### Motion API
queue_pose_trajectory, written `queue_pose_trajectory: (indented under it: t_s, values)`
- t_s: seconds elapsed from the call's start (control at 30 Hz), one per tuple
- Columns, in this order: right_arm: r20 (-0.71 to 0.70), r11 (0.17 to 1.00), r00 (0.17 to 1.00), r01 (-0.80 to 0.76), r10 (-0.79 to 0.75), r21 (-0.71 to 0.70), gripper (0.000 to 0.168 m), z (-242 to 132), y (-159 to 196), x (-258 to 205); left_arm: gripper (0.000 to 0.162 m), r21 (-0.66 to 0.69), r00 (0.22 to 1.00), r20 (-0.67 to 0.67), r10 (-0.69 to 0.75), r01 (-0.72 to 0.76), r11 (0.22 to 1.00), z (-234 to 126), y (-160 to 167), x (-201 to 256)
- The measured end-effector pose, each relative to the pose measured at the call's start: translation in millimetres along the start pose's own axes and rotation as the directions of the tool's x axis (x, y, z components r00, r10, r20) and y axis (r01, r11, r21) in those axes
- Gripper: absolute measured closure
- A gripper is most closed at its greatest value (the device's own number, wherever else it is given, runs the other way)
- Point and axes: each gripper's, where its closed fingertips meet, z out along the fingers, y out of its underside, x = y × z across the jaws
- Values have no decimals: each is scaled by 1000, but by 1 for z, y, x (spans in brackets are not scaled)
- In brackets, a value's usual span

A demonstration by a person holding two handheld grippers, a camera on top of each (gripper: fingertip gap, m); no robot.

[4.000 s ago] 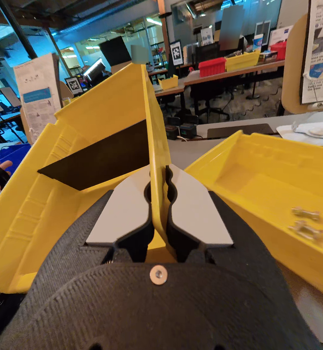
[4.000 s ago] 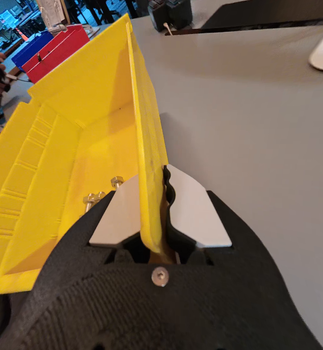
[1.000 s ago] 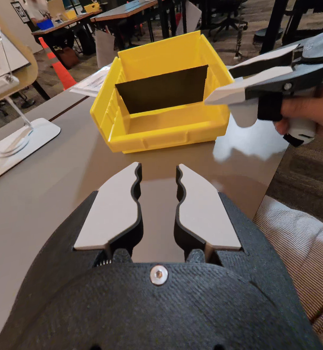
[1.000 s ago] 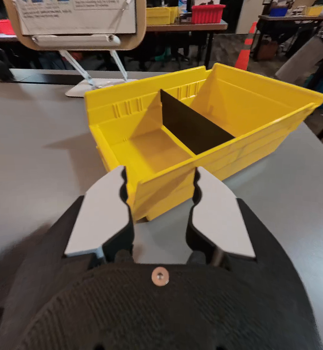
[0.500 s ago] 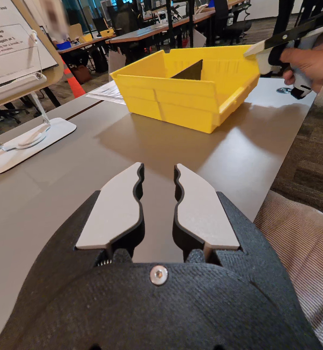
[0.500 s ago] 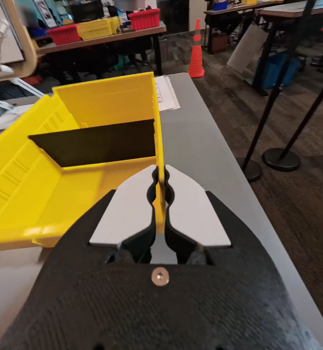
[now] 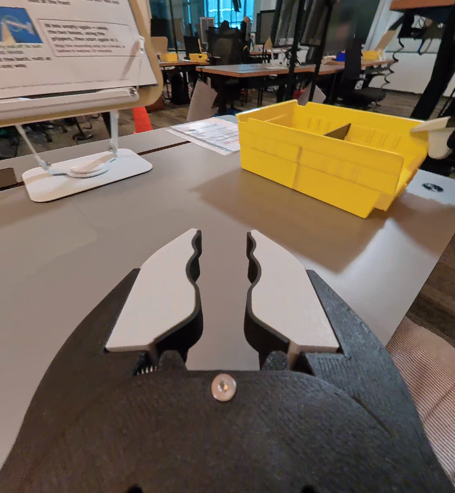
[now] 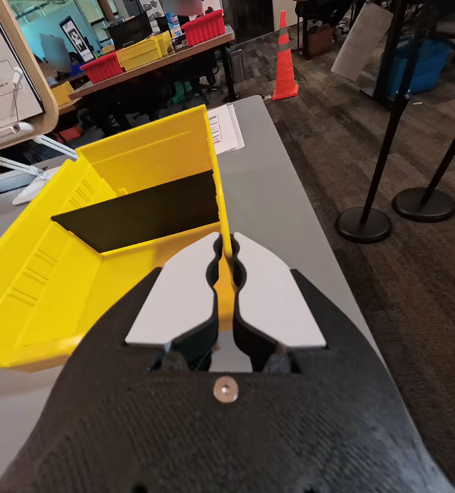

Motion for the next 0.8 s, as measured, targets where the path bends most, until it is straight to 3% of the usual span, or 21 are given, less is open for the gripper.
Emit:
queue_pose_trajectory:
  t_s: [0.03,0.17,0.33,0.4,0.5,0.57,0.63,0.7,0.8]
  values:
    - [-3,1000,1000,-27,27,2,160,0,0,2,129,8,1000,15,-8,7,1000,-2,-2,-5]
    - [-39,990,997,-63,68,125,135,-15,-23,7,123,50,994,112,-10,4,999,-16,-15,-32]
    - [-18,937,994,104,-105,333,135,-44,-65,-45,92,115,934,356,16,-60,991,-52,-36,-87]
    - [54,907,983,137,-173,399,137,-52,-72,-91,78,88,866,494,79,-140,986,-75,-41,-115]
    - [254,885,944,72,-209,461,139,-59,-70,-176,67,18,691,696,194,-287,958,-121,-47,-156]
    - [389,898,897,22,-212,439,141,-55,-54,-231,66,-16,581,782,226,-344,939,-151,-49,-180]
    - [510,931,837,-2,-198,366,142,-45,-28,-276,65,-36,518,829,211,-327,944,-176,-44,-205]
    - [607,967,779,-6,-156,257,141,-35,2,-309,65,-61,493,850,186,-259,964,-191,-27,-232]
    - [697,984,699,61,-161,165,138,-32,29,-336,76,-123,519,838,170,-123,985,-197,13,-261]
